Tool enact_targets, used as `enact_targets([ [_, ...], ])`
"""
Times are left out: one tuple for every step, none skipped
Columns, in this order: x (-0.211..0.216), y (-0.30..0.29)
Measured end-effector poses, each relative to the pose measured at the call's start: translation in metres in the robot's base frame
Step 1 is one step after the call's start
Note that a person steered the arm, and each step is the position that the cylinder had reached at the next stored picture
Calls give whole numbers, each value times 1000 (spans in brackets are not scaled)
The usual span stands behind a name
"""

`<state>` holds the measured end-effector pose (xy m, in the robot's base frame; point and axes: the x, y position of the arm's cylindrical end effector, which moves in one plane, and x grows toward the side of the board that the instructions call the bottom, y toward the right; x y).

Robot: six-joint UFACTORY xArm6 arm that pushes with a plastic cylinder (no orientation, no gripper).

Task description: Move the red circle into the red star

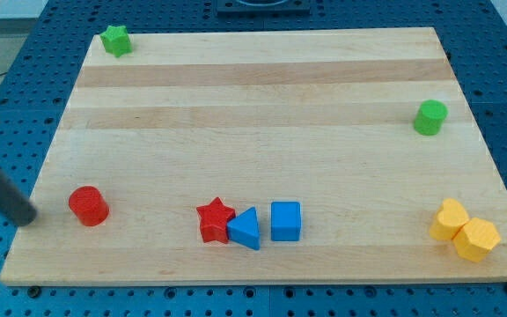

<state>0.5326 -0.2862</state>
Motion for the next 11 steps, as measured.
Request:
enact_targets([
  [-38, 24],
  [-13, 45],
  [-4, 40],
  [4, 56],
  [19, 80],
  [27, 90],
  [36, 41],
  [52, 55],
  [48, 84],
  [39, 110],
  [39, 144],
])
